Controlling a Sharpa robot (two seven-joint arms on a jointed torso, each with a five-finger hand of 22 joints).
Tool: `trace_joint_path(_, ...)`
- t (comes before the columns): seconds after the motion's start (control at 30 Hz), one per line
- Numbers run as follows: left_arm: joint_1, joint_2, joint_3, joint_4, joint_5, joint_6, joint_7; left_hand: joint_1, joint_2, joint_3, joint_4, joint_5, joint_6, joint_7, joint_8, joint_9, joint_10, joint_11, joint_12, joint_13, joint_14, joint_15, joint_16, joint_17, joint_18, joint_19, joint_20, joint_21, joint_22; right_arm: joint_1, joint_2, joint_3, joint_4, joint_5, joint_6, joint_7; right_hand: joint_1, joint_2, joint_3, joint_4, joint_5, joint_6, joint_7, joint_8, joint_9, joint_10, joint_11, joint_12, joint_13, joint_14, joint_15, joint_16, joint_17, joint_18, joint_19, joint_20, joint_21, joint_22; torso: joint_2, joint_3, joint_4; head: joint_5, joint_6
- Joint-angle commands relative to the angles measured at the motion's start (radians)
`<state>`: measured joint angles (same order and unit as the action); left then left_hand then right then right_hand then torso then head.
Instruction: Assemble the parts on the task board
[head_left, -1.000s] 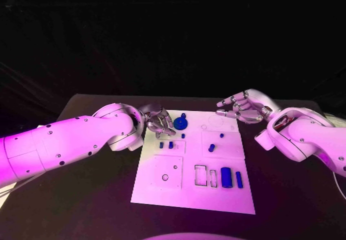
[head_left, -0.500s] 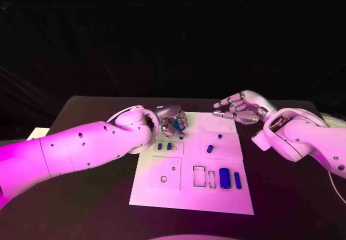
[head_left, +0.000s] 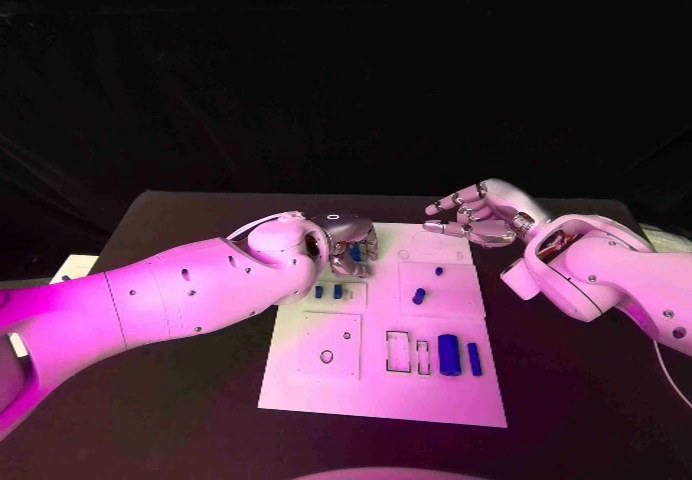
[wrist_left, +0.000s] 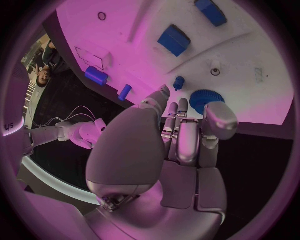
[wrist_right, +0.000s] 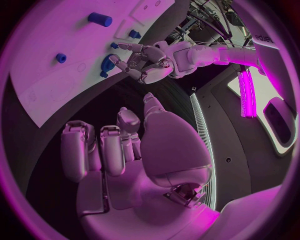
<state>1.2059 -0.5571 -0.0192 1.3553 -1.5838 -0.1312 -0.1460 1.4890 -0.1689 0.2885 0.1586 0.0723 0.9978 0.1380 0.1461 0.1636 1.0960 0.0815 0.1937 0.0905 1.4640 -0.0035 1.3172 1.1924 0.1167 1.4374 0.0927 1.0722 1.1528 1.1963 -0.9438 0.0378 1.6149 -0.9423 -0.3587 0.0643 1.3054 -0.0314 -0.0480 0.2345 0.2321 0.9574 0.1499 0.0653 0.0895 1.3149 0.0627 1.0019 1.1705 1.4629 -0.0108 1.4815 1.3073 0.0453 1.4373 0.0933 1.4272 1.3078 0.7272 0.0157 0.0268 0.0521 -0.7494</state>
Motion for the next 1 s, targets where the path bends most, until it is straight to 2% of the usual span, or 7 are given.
trace_joint_path(0.03,-0.001,0.005,0.0,-0.005,-0.047,0.067,-0.019,-0.01,0.001,0.009,-0.001,-0.001,0.012,0.002,-0.007,-0.003,0.012,-0.001,-0.007,-0.004,0.033,-0.003,0.008,-0.001,-0.019,0.014,-0.001,0.024,0.021,-0.001,0.002,0.0,0.0,-0.003,0.01,0.006,0.004,0.007,-0.005,-0.001,0.004,0.003,0.001,0.002,0.001,-0.004,0.0,-0.003,-0.001,0.076,-0.001,-0.006,0.137,0.01,-0.007,0.002,-0.004,0.016,-0.001,0.0004,0.0009,0.001,-0.002)
trace_joint_path(0.27,-0.001,0.01,0.0,-0.008,-0.051,0.104,-0.037,-0.012,0.003,0.016,-0.003,0.0,0.022,0.001,-0.01,-0.007,0.023,-0.002,-0.012,-0.008,0.032,-0.004,-0.001,-0.022,-0.024,0.022,-0.002,0.054,0.047,-0.001,0.002,0.0,0.0,-0.003,0.01,0.007,0.004,0.007,-0.005,-0.001,0.004,0.003,0.001,0.002,0.001,-0.004,0.0,-0.003,-0.001,0.076,-0.001,-0.006,0.137,0.01,-0.007,0.002,-0.004,0.016,-0.001,0.0001,0.0011,0.002,-0.003)
trace_joint_path(0.6,-0.002,0.017,0.0,-0.015,-0.052,0.109,-0.051,-0.007,0.009,0.035,-0.01,0.001,0.033,0.0,-0.016,-0.014,0.036,-0.004,-0.024,-0.015,0.033,-0.006,-0.003,-0.034,-0.026,0.025,-0.004,0.067,0.059,-0.001,0.003,0.0,-0.001,-0.003,0.01,0.007,0.005,0.008,-0.006,-0.001,0.005,0.003,0.001,0.002,0.001,-0.004,0.0,-0.002,-0.001,0.076,-0.001,-0.006,0.137,0.01,-0.007,0.002,-0.004,0.017,-0.001,0.0002,0.0011,0.002,-0.004)
trace_joint_path(1.0,-0.008,0.026,0.0,-0.022,-0.053,0.118,-0.052,0.008,0.025,0.107,-0.036,0.001,0.073,-0.003,-0.019,-0.021,0.088,-0.012,-0.043,-0.018,0.035,-0.012,0.005,-0.04,-0.031,0.028,-0.008,0.1,0.092,-0.001,0.004,0.0,-0.001,-0.003,0.011,0.008,0.005,0.008,-0.006,-0.001,0.005,0.003,0.001,0.002,0.001,-0.004,0.0,-0.002,-0.001,0.076,-0.001,-0.006,0.137,0.01,-0.007,0.002,-0.004,0.017,-0.001,0.0008,0.0008,0.001,-0.006)
